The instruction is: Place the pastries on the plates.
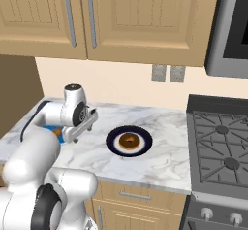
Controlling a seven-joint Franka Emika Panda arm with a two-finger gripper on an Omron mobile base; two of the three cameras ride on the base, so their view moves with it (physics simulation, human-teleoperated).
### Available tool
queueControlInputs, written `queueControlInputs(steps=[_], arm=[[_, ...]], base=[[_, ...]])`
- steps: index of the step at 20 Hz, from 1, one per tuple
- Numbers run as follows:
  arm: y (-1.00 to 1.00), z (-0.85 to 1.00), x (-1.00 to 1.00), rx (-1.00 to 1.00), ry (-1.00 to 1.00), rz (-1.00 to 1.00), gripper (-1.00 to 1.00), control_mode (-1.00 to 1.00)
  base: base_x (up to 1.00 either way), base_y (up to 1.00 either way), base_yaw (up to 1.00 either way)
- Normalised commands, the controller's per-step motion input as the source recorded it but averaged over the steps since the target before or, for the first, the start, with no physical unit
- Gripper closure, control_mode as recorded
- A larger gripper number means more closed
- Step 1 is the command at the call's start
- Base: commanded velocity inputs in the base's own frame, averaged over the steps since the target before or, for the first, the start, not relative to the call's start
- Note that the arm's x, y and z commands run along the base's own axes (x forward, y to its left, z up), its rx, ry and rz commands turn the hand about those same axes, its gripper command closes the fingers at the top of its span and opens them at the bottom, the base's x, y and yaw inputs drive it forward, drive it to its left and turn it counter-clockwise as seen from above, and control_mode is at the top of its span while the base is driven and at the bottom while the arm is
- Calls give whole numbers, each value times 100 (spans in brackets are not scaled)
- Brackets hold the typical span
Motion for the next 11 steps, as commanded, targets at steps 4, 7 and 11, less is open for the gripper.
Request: queueControlInputs(steps=[4,7,11], arm=[[0,0,-49,0,0,-13,-100,-100],[2,0,-55,0,0,-15,-100,-100],[0,0,-44,0,0,-14,-100,-100]], base=[[0,0,0],[0,0,0],[0,0,0]])
